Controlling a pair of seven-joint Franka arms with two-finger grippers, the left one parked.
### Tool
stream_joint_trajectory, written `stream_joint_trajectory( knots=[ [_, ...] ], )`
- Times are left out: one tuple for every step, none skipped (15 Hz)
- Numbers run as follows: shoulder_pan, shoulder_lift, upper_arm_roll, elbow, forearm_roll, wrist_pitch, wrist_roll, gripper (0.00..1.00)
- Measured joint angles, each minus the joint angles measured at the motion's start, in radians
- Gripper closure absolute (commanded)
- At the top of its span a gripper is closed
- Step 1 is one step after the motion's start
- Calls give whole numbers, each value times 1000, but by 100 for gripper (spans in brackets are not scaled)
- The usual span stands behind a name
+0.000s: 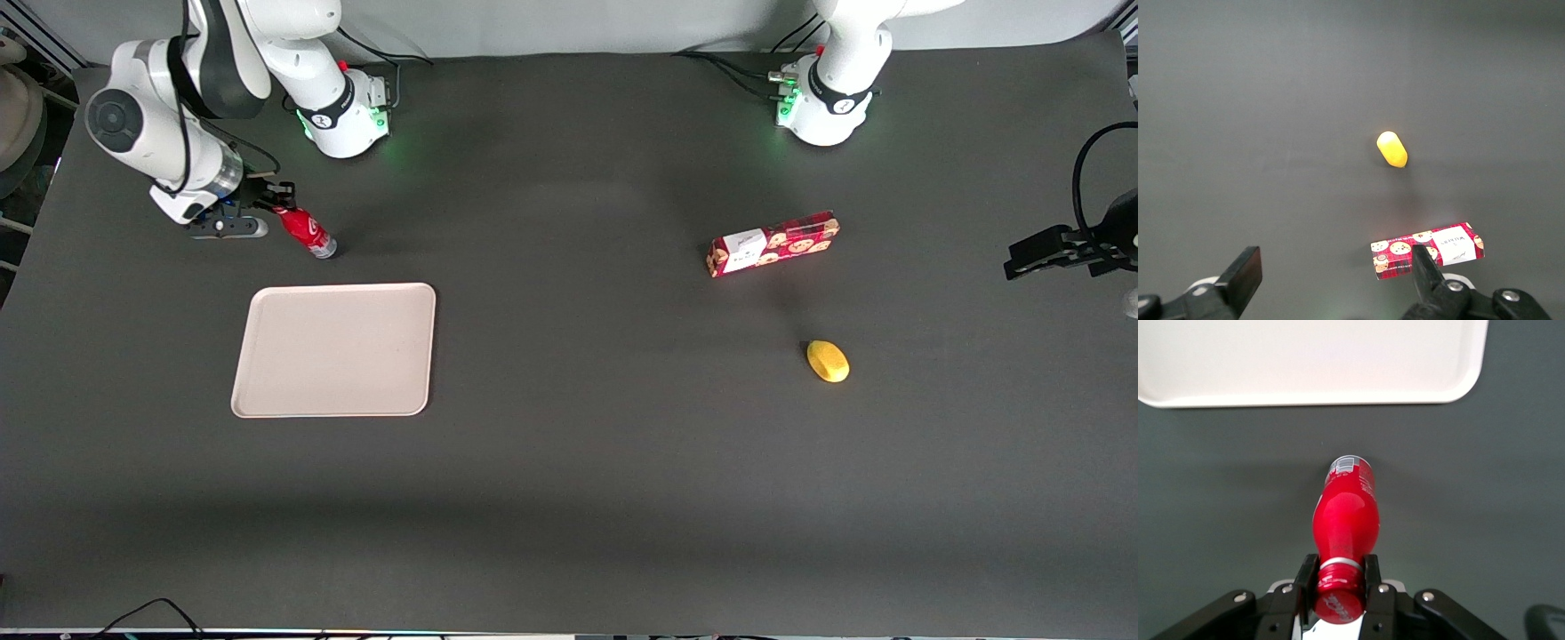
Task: Place coke bottle on tray
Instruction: 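Carry the held red bottle over the white tray with the right gripper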
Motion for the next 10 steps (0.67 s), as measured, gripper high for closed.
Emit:
stream_joint_trajectory(
  knots=[
    [0,1,-5,35,0,-24,0,100],
    [0,5,-7,75,-3,-47,0,100],
    [0,15,-8,120,-17,-72,0,100],
    [0,33,-10,170,-35,-100,0,100],
    [1,60,-14,230,-48,-132,-1,100],
    [1,93,-22,293,-54,-161,-13,100],
    [1,132,-31,357,-56,-182,-32,100],
    [1,173,-43,415,-57,-193,-53,100],
    [1,215,-58,467,-58,-193,-75,100],
    [1,259,-74,511,-59,-193,-100,100]
  ],
)
